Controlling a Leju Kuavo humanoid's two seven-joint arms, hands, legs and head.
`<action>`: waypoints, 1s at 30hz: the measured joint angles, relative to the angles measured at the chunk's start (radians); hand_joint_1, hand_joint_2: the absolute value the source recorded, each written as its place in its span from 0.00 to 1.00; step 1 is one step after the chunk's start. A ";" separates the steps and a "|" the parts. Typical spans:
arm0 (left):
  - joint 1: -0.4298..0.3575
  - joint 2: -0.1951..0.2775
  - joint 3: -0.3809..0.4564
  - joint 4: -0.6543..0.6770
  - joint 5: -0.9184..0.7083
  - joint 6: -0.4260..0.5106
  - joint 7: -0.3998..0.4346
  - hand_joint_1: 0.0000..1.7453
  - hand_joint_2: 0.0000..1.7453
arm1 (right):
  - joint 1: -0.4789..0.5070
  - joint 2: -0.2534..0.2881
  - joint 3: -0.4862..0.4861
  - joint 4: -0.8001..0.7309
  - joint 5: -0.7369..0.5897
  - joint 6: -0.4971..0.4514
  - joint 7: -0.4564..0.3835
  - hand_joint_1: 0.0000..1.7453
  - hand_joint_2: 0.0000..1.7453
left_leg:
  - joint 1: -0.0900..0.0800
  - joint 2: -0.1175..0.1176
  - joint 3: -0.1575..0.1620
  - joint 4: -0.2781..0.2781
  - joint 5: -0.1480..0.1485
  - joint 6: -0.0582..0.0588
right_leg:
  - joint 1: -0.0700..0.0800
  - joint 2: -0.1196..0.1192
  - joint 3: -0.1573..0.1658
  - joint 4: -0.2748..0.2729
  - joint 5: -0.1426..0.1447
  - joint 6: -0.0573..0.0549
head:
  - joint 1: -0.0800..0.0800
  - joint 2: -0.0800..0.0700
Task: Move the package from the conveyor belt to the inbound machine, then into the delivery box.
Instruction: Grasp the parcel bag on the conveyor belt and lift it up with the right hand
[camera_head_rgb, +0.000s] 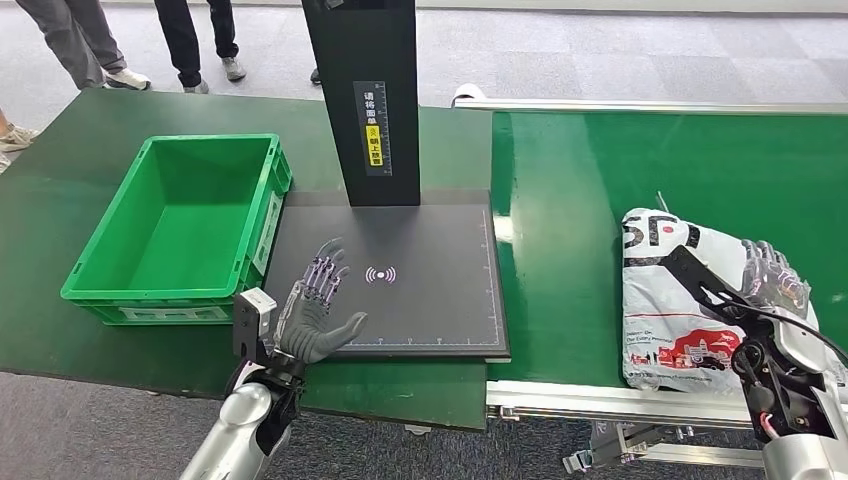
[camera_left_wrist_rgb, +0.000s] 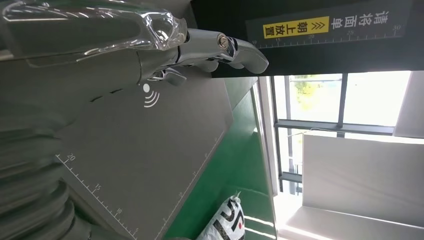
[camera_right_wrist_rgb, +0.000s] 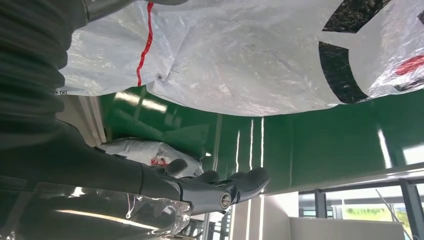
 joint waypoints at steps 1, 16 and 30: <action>0.000 0.000 0.000 0.000 0.000 0.000 0.000 0.00 1.00 | 0.000 0.000 -0.001 0.002 0.003 0.005 0.003 0.00 1.00 | 0.000 0.000 0.000 0.000 0.000 0.000 | 0.000 0.000 0.000 0.000 0.000 0.000 | 0.000 0.000; 0.002 -0.004 0.009 -0.001 -0.028 -0.015 0.010 0.00 1.00 | 0.058 -0.025 0.013 0.052 0.048 0.346 -0.074 0.00 1.00 | 0.000 0.000 0.000 0.000 0.000 0.000 | 0.000 -0.001 0.000 0.000 0.000 0.000 | 0.000 0.000; -0.002 -0.006 0.010 -0.001 -0.021 -0.010 0.022 0.00 1.00 | 0.032 -0.039 0.080 0.093 0.004 0.398 -0.140 1.00 1.00 | 0.000 0.000 0.000 0.000 0.000 0.000 | 0.000 -0.001 0.001 0.000 0.000 0.000 | 0.000 0.000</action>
